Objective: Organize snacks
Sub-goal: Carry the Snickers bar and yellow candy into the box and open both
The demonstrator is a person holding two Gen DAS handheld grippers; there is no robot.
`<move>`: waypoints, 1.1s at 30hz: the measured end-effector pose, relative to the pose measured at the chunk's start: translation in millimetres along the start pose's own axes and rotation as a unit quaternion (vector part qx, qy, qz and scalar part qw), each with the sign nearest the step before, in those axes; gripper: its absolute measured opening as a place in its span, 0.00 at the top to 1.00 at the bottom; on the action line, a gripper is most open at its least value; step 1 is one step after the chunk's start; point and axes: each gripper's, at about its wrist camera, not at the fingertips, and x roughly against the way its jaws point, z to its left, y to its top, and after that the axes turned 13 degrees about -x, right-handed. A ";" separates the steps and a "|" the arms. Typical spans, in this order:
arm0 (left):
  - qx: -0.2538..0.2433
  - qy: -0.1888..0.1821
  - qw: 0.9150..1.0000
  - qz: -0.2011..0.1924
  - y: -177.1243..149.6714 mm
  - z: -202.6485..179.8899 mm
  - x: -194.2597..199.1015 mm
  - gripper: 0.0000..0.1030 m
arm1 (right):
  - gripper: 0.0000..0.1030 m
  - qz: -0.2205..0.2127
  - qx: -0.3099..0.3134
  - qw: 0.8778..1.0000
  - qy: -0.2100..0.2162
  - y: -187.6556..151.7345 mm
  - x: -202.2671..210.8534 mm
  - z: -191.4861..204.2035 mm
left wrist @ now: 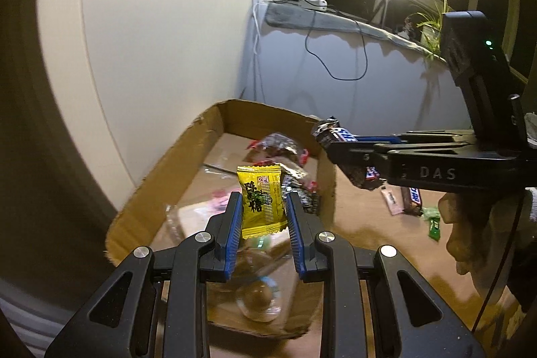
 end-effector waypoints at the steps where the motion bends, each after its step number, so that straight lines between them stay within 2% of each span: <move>1: 0.000 0.002 1.000 0.000 -0.5 1.8 0.2 0.76 | 0.71 0.003 0.002 1.000 0.002 0.8 -3.4 2.9; 17: 0.009 0.013 1.000 -0.004 -0.6 12.8 0.2 0.74 | 0.71 0.015 0.015 1.000 0.012 7.2 -23.2 21.6; 20: 0.009 0.016 1.000 -0.005 0.5 12.6 0.1 0.70 | 0.70 0.013 0.018 1.000 0.012 7.7 -22.6 22.5; 22: 0.009 0.018 1.000 -0.006 0.2 12.7 1.6 0.62 | 0.70 0.011 0.019 1.000 0.012 8.4 -21.1 23.2; 26: 0.010 0.020 1.000 -0.007 0.1 13.9 3.2 0.60 | 0.50 0.002 0.024 1.000 0.009 9.9 -17.7 25.5; 29: 0.008 0.024 1.000 -0.009 -0.5 13.7 4.7 0.49 | 0.46 -0.003 0.028 1.000 0.006 10.5 -14.5 27.7; 31: 0.005 0.028 1.000 -0.011 -0.6 12.8 6.6 0.43 | 0.37 -0.007 0.031 0.999 0.002 10.6 -12.7 28.8; 33: 0.001 0.032 0.999 -0.013 -0.4 11.0 8.0 0.41 | 0.26 -0.016 0.033 0.999 -0.004 10.6 -10.1 29.4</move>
